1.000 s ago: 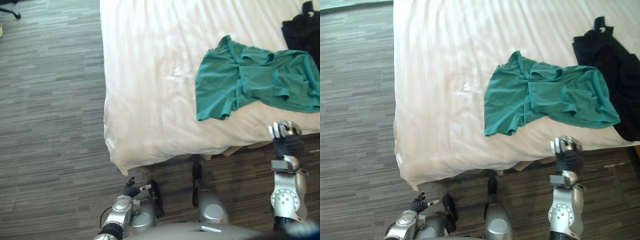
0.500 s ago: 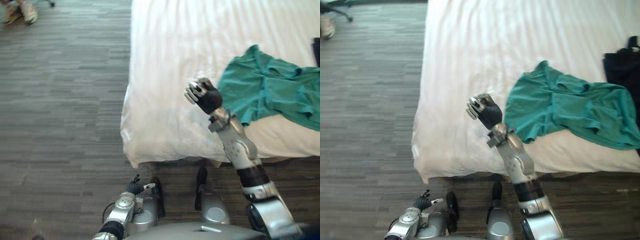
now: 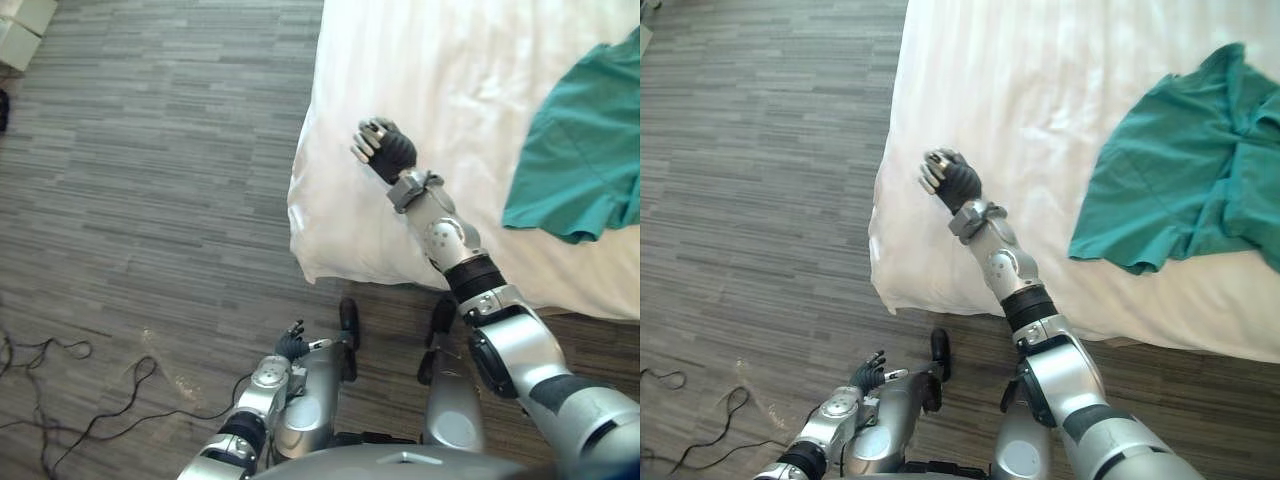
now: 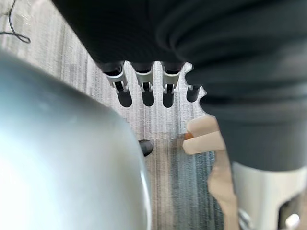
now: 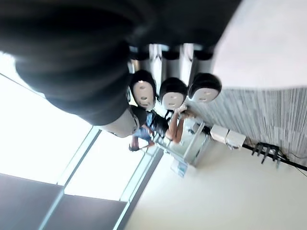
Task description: Tidy the bed and pick cloth on bed and put in laundry
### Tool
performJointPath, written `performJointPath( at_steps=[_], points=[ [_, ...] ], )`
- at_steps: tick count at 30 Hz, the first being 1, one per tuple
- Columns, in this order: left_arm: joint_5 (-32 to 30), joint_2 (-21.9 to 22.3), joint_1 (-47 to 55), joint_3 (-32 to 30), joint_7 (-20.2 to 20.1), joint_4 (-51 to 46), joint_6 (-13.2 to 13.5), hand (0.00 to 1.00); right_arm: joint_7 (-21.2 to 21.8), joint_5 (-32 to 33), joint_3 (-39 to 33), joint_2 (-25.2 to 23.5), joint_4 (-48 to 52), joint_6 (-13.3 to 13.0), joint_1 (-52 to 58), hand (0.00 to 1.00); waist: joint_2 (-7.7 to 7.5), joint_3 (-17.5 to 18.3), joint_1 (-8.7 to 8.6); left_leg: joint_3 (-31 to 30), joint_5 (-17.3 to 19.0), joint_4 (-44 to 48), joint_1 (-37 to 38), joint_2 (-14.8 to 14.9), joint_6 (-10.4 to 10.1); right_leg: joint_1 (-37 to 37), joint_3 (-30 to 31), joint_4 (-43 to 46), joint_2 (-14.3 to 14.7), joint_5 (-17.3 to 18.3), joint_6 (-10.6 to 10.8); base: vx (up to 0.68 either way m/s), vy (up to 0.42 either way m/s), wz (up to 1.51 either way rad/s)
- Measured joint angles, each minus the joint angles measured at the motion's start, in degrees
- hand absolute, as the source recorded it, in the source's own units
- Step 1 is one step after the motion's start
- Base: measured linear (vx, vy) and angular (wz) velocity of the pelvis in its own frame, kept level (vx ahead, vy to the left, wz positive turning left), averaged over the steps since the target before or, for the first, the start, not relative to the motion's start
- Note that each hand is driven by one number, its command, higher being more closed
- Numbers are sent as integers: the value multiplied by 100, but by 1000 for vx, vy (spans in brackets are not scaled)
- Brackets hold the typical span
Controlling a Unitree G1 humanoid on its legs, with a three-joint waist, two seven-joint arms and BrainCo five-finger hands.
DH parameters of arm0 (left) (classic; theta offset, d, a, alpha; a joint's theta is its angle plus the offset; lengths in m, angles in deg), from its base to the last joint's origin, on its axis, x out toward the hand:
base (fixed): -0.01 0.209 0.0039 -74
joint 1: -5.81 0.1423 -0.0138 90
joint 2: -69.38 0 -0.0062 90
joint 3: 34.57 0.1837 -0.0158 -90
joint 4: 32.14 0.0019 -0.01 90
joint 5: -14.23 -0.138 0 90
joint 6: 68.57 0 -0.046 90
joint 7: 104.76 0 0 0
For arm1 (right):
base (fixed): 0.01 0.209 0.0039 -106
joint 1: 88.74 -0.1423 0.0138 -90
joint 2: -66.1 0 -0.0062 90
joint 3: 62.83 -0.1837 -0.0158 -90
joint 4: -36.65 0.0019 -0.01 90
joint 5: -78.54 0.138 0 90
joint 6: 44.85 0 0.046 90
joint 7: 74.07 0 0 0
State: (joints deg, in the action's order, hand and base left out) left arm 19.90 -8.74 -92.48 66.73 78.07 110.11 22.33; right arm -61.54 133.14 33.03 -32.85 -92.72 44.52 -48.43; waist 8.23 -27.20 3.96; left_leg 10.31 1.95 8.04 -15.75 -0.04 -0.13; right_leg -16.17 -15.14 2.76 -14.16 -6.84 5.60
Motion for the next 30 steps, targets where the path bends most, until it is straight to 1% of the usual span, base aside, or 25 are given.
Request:
performJointPath(
  at_steps=[2,3,6,7,10,12,13,14,16,17,18,21,22,25,26,28,30],
  points=[
    [0,42,-62,40,-1,106,89,0,112,135,-121,25,-147,-188,-118,100,80,-19,-28,20,-17,2,-103,-6,8,-138,34,11,-10,-29,-6,-8,2,-5],
    [-2,40,-65,71,-2,106,111,0,145,161,-137,26,-239,-219,-133,100,93,-25,-51,22,-22,2,-120,-6,6,-156,36,10,-9,-33,-8,0,0,0],
    [-9,51,-116,212,-1,155,260,0,272,331,-403,31,-403,-253,-184,100,154,-54,-87,80,-33,5,-126,-9,7,-159,48,-1,2,-44,-20,0,0,0],
    [-10,51,-116,211,-2,173,279,0,285,335,-429,30,-413,-262,-180,100,155,-54,-103,91,-33,5,-127,-9,6,-158,56,-16,6,-57,-26,-19,3,-7],
    [-16,36,-115,195,3,241,352,0,308,342,-826,-40,-415,-265,-146,100,148,-59,-179,186,23,15,-128,-14,-57,-156,182,-146,33,-150,-51,-19,7,-16],
    [-16,-2,-92,101,5,282,389,0,311,326,-1193,-278,-353,-278,-83,100,107,-82,-411,190,60,63,-124,-10,-66,-108,209,-221,53,-192,-60,-7,7,-8],
    [-16,-11,-89,55,6,287,393,0,311,326,-1281,-328,-293,-278,-43,100,87,-96,-453,192,76,85,-121,-5,-72,-98,232,-234,61,-198,-62,4,-1,-16],
    [-16,-32,-76,-61,7,286,407,0,338,330,-1435,-431,-163,-279,77,100,29,-124,-505,217,112,135,-104,19,-78,-67,310,-294,98,-237,-67,20,-14,-23],
    [-23,-131,-35,-88,6,270,431,0,420,339,-1498,-554,71,-278,353,100,-97,-127,-613,299,162,177,-72,67,-100,11,353,-425,153,-299,-63,31,-22,-22],
    [-45,-162,-8,-162,7,255,433,0,471,360,-1578,-668,213,-280,520,100,-181,-167,-670,332,195,203,-7,95,-113,97,376,-480,183,-311,-66,34,-21,-30],
    [-69,-175,57,-303,10,233,433,0,560,383,-1757,-850,420,-287,884,100,-340,-158,-705,395,240,210,109,134,-147,171,484,-517,230,-312,-67,53,-27,-34],
    [-76,-181,90,-326,23,158,428,0,826,506,-1908,-936,763,-350,1546,100,-529,-124,-782,501,316,207,294,185,-141,318,589,-597,289,-311,-66,64,-24,-31],
    [-79,-178,91,-351,27,84,429,0,941,536,-1910,-936,946,-371,1849,0,-609,-121,-804,548,339,204,365,209,-132,346,654,-602,313,-306,-63,59,-15,-29],
    [-219,-110,89,-432,106,73,431,0,1127,507,-1909,-932,1260,-474,2531,0,-742,-79,-935,656,401,177,523,237,-147,425,770,-609,349,-291,-53,59,-8,-24],
    [-259,-74,104,-474,145,96,412,0,1165,454,-1909,-916,1336,-487,2806,0,-794,-49,-948,731,435,161,632,260,-155,481,838,-612,374,-288,-50,74,-2,-39],
    [-293,-89,168,-480,218,89,394,0,1170,102,-1892,-912,1366,-506,3202,0,-899,31,-945,834,463,101,793,294,-187,548,934,-612,420,-276,-50,53,-6,-32],
    [-301,-88,236,-500,251,94,375,0,1144,-380,-1883,-869,1333,-583,3664,0,-1016,172,-959,874,508,95,903,329,-215,642,952,-612,452,-209,-52,42,-20,-13]
  ],
)
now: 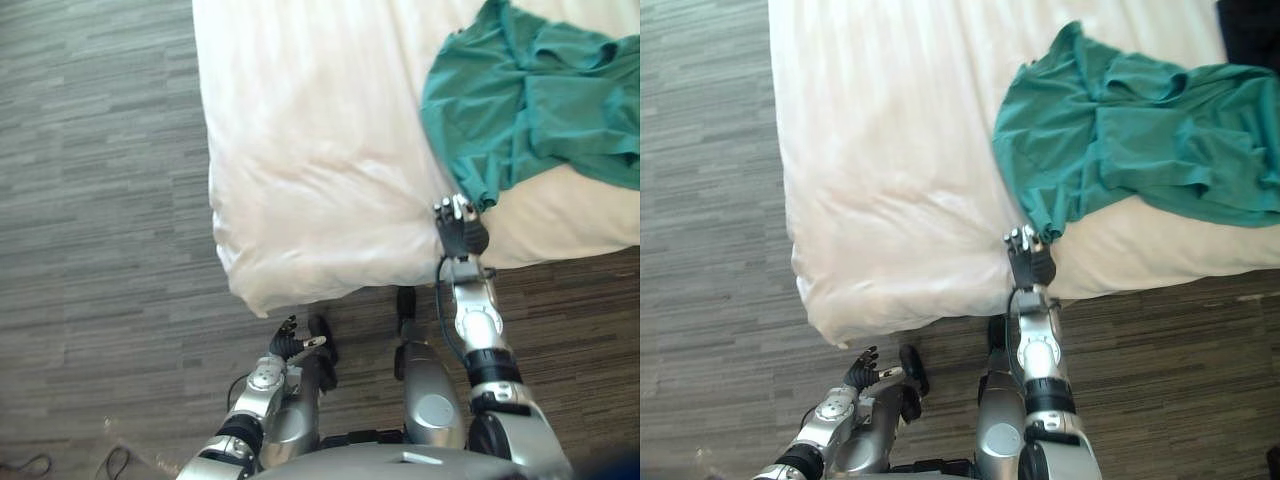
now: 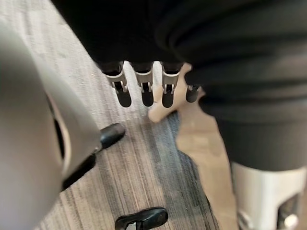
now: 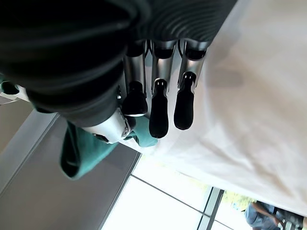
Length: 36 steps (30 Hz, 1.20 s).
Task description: Tidy the bed and pick cloth on bed and put in laundry
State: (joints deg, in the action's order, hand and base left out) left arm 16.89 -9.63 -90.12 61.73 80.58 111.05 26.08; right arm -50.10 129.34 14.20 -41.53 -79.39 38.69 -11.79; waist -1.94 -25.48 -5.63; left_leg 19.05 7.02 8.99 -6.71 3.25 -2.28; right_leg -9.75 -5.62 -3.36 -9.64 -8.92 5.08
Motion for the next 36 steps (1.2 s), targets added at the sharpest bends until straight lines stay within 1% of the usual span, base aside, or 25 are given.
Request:
performJointPath(
  at_steps=[1,3,4,6,7,9,10,12,15,19,20,21,22,23,24,25,26,27,28,29,31,32,34,35,36],
  points=[
    [0,5,28,0,0,2,-4,0,-26,-149,1,29,-39,-26,141,0,-21,49,0,4,11,-1,33,7,-6,31,1,0,5,24,2,31,-25,-10],
    [-32,12,180,-11,0,33,-39,0,-352,-506,13,181,-374,-67,723,0,-77,312,23,67,59,-5,129,63,-40,81,11,9,53,73,-2,28,-32,-13],
    [-80,11,215,-19,0,45,-60,0,-459,-550,28,215,-454,-59,874,0,-81,354,26,83,66,-16,174,73,-48,109,18,10,63,87,-4,32,-37,-16],
    [-166,6,350,-61,3,119,-157,0,-882,-736,47,270,-553,-4,1503,0,-80,567,11,151,83,-96,295,125,-73,147,112,21,103,127,-8,36,-49,-19],
    [-166,0,350,-70,5,168,-189,0,-1000,-800,46,270,-582,19,1625,0,-91,614,8,200,94,-102,330,141,-91,149,158,29,119,138,-6,27,-43,-33],
    [-164,-55,364,-100,13,281,-342,0,-1529,-1141,36,278,-915,195,1948,0,-143,764,-33,307,141,-165,503,218,-146,221,211,152,197,261,-11,4,-40,-29],
    [-164,-59,384,-172,14,278,-370,0,-1641,-1200,18,278,-1017,247,2035,0,-154,815,-43,331,154,-186,555,240,-161,224,215,215,217,310,-19,13,-51,-14],
    [-165,-55,516,-267,12,280,-462,0,-1938,-1325,-49,278,-1546,427,2259,0,-209,1023,-50,405,213,-211,696,324,-239,226,217,425,298,518,-54,52,-40,-14],
    [-165,-51,557,-416,5,278,-575,0,-2009,-1345,-315,277,-2061,575,2372,0,-242,1107,-73,475,289,-178,855,400,-313,224,198,749,385,733,-104,78,-16,-8],
    [-164,-79,555,-586,2,266,-677,0,-1913,-1512,-464,280,-2281,608,2367,0,-229,1142,-79,631,421,18,898,555,-369,204,136,830,519,721,-143,75,-27,-26],
    [-163,-67,544,-685,0,265,-697,0,-1862,-1622,-463,285,-2361,609,2331,0,-221,1161,-62,766,426,26,921,586,-365,137,76,816,571,566,-130,20,-17,-52],
    [-163,-67,531,-707,1,259,-706,0,-1811,-1646,-463,297,-2437,604,2256,0,-214,1180,12,966,385,17,928,591,-298,78,-5,726,600,341,-128,-9,-12,-80],
    [-163,-42,512,-758,2,248,-720,0,-1757,-1777,-462,319,-2509,598,2153,0,-217,1192,61,1237,297,7,932,563,-162,87,-17,427,630,-74,-45,-83,20,-93],
    [-163,2,520,-854,3,217,-745,0,-1716,-1859,-462,339,-2506,597,2081,0,-177,1252,139,1500,191,-18,889,586,3,186,-23,-129,671,-631,129,-86,31,-106],
    [-154,84,519,-970,13,201,-763,0,-1680,-1976,-475,358,-2510,600,1900,0,-85,1251,183,1808,163,-28,982,644,46,222,-643,537,640,183,-216,-55,47,-91],
    [-135,53,547,-970,25,209,-785,0,-1674,-2097,-462,356,-2580,600,1913,0,-110,1252,196,1898,172,107,1045,568,37,352,-957,917,555,740,-406,-7,8,-81],
    [-113,38,563,-980,53,209,-791,0,-1672,-2159,-451,353,-2594,599,1903,0,-171,1290,278,2001,179,270,1068,533,40,527,-943,656,525,689,-451,-7,-23,-53],
    [-110,37,589,-982,84,210,-799,0,-1668,-2210,-444,353,-2589,595,1900,0,-184,1303,318,2026,194,384,1075,527,34,643,-940,490,509,637,-467,-138,-83,-46],
    [-110,56,707,-954,131,211,-812,0,-1666,-2349,-435,368,-2582,571,1903,0,-155,1342,348,2048,223,622,1045,536,5,956,-929,-5,493,434,-401,-178,-65,-26],
    [-114,113,733,-912,134,216,-826,0,-1671,-2487,-430,406,-2587,545,1902,0,-15,1385,323,2053,313,645,1056,554,-5,1041,-917,-216,515,325,-356,-193,-26,-21],
    [-118,141,705,-910,131,216,-873,0,-1685,-2571,-379,443,-2626,532,1865,0,164,1349,314,2037,432,601,1067,612,-22,1010,-903,-217,593,321,-348,-114,28,-5],
    [-116,170,688,-896,129,234,-941,0,-1693,-2729,-303,434,-2736,534,1804,0,225,1312,295,1966,477,584,1068,650,-51,1009,-883,-247,641,309,-335,-187,-6,4],
    [-111,159,686,-907,131,264,-951,0,-1709,-2961,-125,418,-2790,517,1743,0,240,1285,345,1967,592,430,1165,710,-134,1015,-831,-250,767,293,-333,-195,-30,-12],
    [-108,127,672,-912,130,265,-949,0,-1723,-3033,-67,407,-2788,490,1705,0,193,1253,379,1994,592,414,1180,719,-138,1021,-779,-251,779,287,-328,-169,-29,-23],
    [-105,122,673,-914,129,283,-947,0,-1744,-3090,-6,422,-2784,449,1683,0,183,1243,386,2018,595,431,1191,729,-144,1022,-757,-252,782,277,-345,-170,-26,-17]
  ],
)
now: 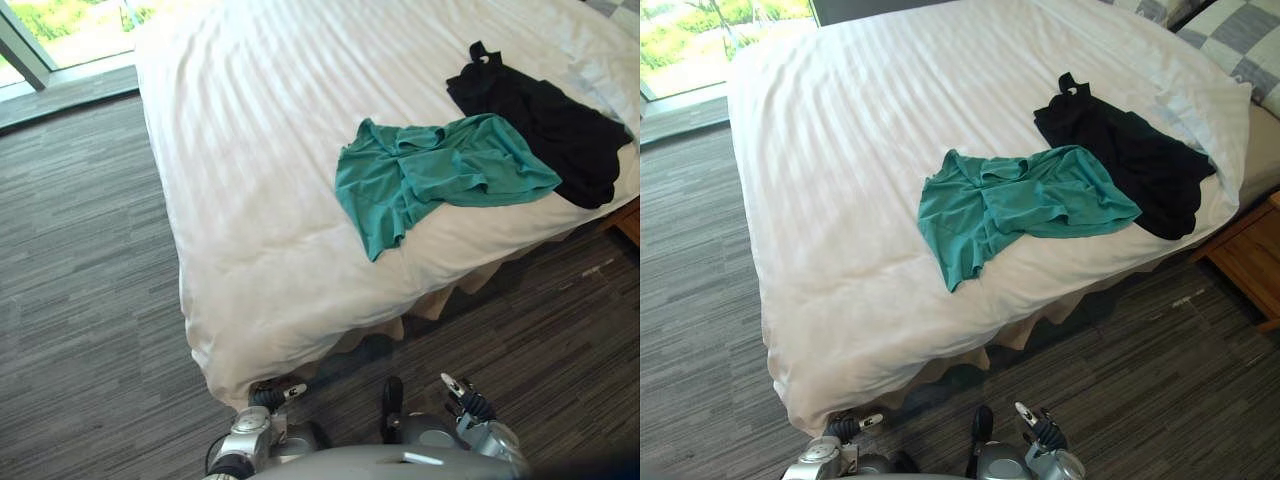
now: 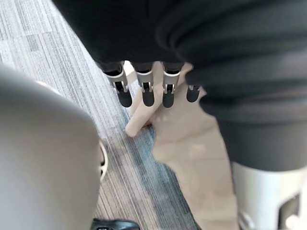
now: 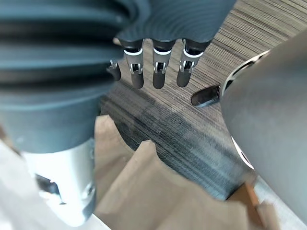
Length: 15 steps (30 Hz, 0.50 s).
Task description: Tidy the bed and pick cloth on bed and put in laundry
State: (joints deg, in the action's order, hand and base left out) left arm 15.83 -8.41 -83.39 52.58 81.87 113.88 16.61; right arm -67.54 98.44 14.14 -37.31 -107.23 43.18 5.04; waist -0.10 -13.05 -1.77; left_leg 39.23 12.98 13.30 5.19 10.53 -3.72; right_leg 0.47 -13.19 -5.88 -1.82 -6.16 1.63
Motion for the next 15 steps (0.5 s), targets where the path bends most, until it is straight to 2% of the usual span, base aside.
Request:
performJointPath(
  at_steps=[5,7,8,9,11,13,14,15],
  points=[
    [104,20,-13,-76,0,164,52,0,-65,-5,117,71,-115,-36,-57,0,147,-85,-10,89,95,139,117,24,-128,-7,165,0,21,-90,-20,-126,19,-24],
    [180,78,-8,-301,6,155,78,0,-87,-11,178,95,-266,-62,-81,0,197,-121,67,-614,142,394,77,-78,-74,-45,468,0,116,-109,3,-85,9,-71],
    [220,70,-29,-458,10,152,74,0,-115,-11,188,139,-340,-89,-152,0,183,-139,173,-1169,145,527,60,-108,-70,-52,722,1,189,-135,29,16,-51,-103],
    [222,53,-55,-523,27,154,54,0,-119,-13,235,139,-336,-129,-169,0,149,-160,199,-1490,145,635,59,-159,-68,-60,920,1,216,-171,49,-1,-65,-98],
    [220,70,-55,-641,27,154,49,0,-119,-48,241,133,-340,-158,-163,0,118,-174,189,-1832,145,776,51,-222,-68,-117,1141,1,241,-200,92,-55,-25,-71],
    [216,88,-59,-883,22,159,46,0,-117,-110,269,117,-345,-230,-166,0,11,-157,204,-2328,100,889,19,-403,7,-257,1718,0,341,-197,171,-90,-37,-135],
    [183,126,-50,-916,18,179,49,0,-119,-115,283,108,-357,-286,-187,0,96,-116,264,-2556,63,872,-99,-318,172,-378,1949,36,476,35,407,-75,-63,-131],
    [143,172,-40,-903,17,214,55,0,-120,-128,273,114,-350,-297,-232,0,236,-96,253,-2649,123,876,-159,-198,233,-481,1998,166,592,152,285,-12,5,-128]
  ],
)
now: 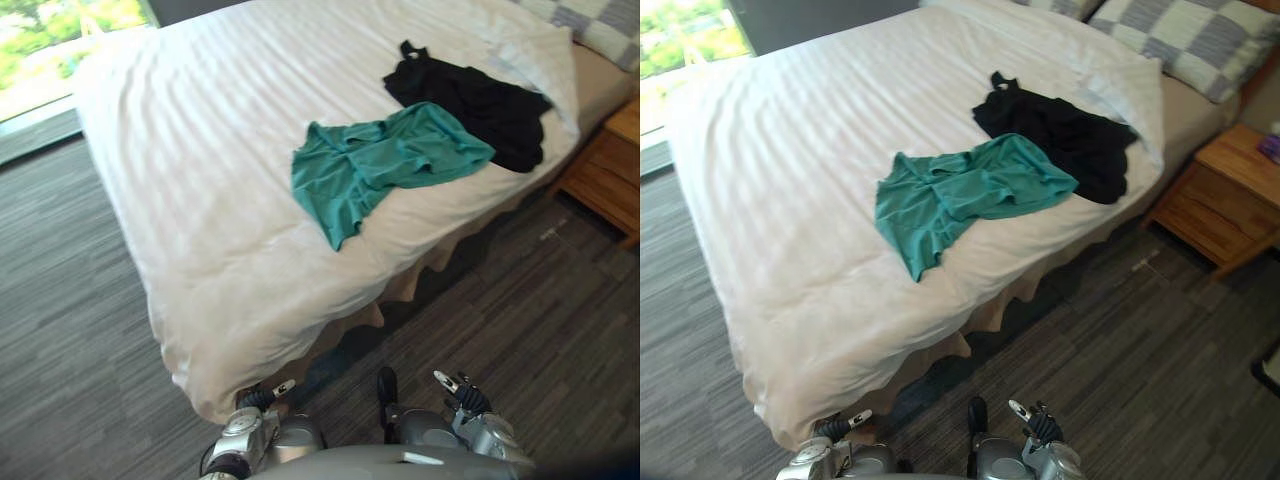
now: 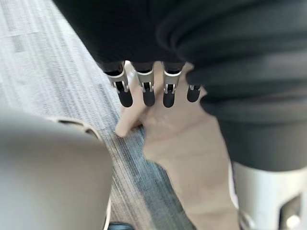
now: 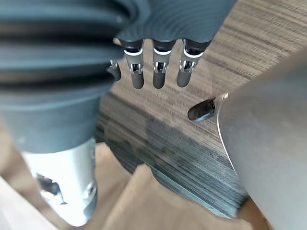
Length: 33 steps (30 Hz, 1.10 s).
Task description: Tidy the bed and pick cloth on bed and put in laundry
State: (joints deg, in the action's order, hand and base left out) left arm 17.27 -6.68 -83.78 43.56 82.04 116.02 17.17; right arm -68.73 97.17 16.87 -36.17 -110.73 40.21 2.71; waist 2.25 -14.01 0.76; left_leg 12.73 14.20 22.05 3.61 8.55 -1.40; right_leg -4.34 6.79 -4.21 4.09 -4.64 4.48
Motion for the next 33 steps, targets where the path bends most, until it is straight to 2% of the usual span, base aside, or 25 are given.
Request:
performJointPath(
  at_steps=[1,2,3,5,6,8,11,13,15,16,17,18,19,21,22,23,24,25,26,27,28,29,30,33],
  points=[
    [-50,-21,11,6,-21,20,51,0,6,-181,-16,121,5,-44,37,0,15,5,-52,-165,314,-66,94,-37,-82,-592,84,1349,161,202,-495,31,62,-89],
    [-52,-40,-12,-1,-29,102,48,0,8,-214,-14,118,-52,-55,80,0,-30,40,-76,-346,450,-329,193,-133,-122,-537,203,1221,142,162,-235,19,108,-115],
    [-165,12,-66,43,-73,146,85,0,-40,-273,-27,175,-109,-61,130,0,-2,164,-146,-506,546,-930,341,-164,-160,-497,333,716,191,-139,-83,-21,85,-80],
    [-268,1,-103,123,-163,180,98,0,-83,-311,-25,120,-113,-61,136,0,-92,215,-189,-320,433,-1204,378,-235,-151,-467,440,381,126,-356,-67,-44,35,-64],
    [-374,-39,-119,299,-221,188,119,0,-108,-239,-51,59,-88,-77,221,0,-151,222,-246,-189,369,-1335,488,-310,-174,-402,518,189,60,-590,-49,-21,22,-42],
    [-423,-38,-147,532,-293,198,128,0,-120,-188,-50,100,-62,-117,276,0,-109,250,-338,-38,304,-1486,675,-391,-213,-304,661,65,44,-709,-37,-8,59,-50],
    [-379,-73,-220,759,-405,187,235,0,-163,-121,-37,93,22,-172,308,0,-108,254,-459,277,174,-1721,862,-527,-131,-327,834,17,28,-738,-15,-12,68,-48],
    [-367,-71,-237,740,-405,187,237,0,-203,-85,-51,65,37,-172,308,0,-127,234,-457,597,165,-1741,979,-487,-120,-348,269,5,-59,-665,-125,-26,49,-74],
    [-371,-91,-121,717,-411,197,216,0,-243,-77,-61,-23,82,-180,310,0,-157,221,-449,1081,222,-1751,1135,-418,-137,-501,-730,283,-129,-314,-559,24,65,-95],
    [-373,-90,-97,717,-413,198,207,0,-250,-75,-61,-34,103,-181,307,0,-149,221,-452,1189,224,-1747,1140,-364,-139,-567,-893,399,-131,-181,-575,86,5,-85],
    [-372,-53,-76,719,-415,199,171,0,-273,-65,-56,-48,171,-188,287,0,-92,203,-462,1381,251,-1733,1140,-245,-159,-855,-1308,1036,-190,64,-739,117,-24,-58],
    [-366,-102,-98,715,-417,199,100,0,-280,-40,-54,-87,193,-206,372,0,-311,218,-523,1401,343,-1618,1186,-391,-201,-926,-1542,1618,-365,19,-744,123,-14,-62],
    [-360,-104,-143,691,-414,205,82,0,-276,17,-66,-98,175,-213,374,0,-326,187,-501,1388,422,-1560,1240,-362,-197,-926,-1513,1730,-279,-8,-771,101,29,-62],
    [-353,-119,-151,680,-419,216,70,0,-306,59,2,-100,131,-236,408,0,-353,191,-470,1377,358,-1350,1240,-409,-71,-912,-1268,1717,-206,-75,-808,28,22,-76],
    [-288,-125,-193,688,-421,212,73,0,-309,65,21,-105,128,-234,403,0,-414,205,-473,1362,387,-1204,1148,-515,129,-861,-988,1465,-228,-286,-713,-87,33,-112],
    [-208,-118,-238,692,-432,202,79,0,-302,59,27,-89,107,-226,333,0,-360,215,-425,1203,288,-1593,1039,-656,201,-796,-705,1039,-90,-588,-479,-148,38,-122],
    [-176,-87,-233,694,-433,193,83,0,-299,59,-5,-51,96,-224,294,0,-254,209,-424,1326,333,-1631,1045,-573,176,-794,-676,964,-37,-567,-469,-171,27,-104],
    [-141,-119,-264,683,-437,197,63,0,-279,144,-169,-137,144,-217,204,0,-285,155,-509,1502,356,-1581,1069,-531,126,-1063,-1212,2101,-245,300,-847,-94,-13,-44],
    [-141,-114,-317,716,-444,197,59,0,-266,167,-271,-136,165,-222,245,0,-262,150,-558,1515,356,-1591,1131,-479,124,-1086,-1418,2772,-391,736,-789,3,-28,-16],
    [-140,-91,-284,727,-445,200,60,0,-272,175,-325,-125,156,-224,315,0,-182,125,-615,1514,325,-1628,1257,-431,69,-940,-1552,3055,-488,1018,-709,100,-27,-8],
    [-186,-83,-192,721,-441,199,35,0,-269,164,-352,-108,127,-219,443,0,-223,157,-589,1584,292,-1657,1406,-407,6,-564,-1548,2779,-525,1190,-530,130,-33,-31],
    [-225,-92,-163,716,-437,218,-17,0,-263,140,-339,-114,130,-219,464,0,-241,176,-548,1671,266,-1652,1436,-396,-38,-471,-1532,2540,-438,1180,-563,107,-51,-67],
    [-303,-82,-149,719,-436,282,-81,0,-211,126,-340,-105,130,-232,465,0,-175,221,-513,1786,191,-1598,1357,-307,-105,-306,-1422,2072,-254,882,-609,44,-44,-61],
    [-378,-33,-144,749,-440,279,-135,0,-68,-1,-355,-59,116,-204,482,0,-143,237,-511,1851,-36,-1566,1236,-277,-151,-91,-1238,1265,-159,569,-646,12,-103,-43]
  ],
)
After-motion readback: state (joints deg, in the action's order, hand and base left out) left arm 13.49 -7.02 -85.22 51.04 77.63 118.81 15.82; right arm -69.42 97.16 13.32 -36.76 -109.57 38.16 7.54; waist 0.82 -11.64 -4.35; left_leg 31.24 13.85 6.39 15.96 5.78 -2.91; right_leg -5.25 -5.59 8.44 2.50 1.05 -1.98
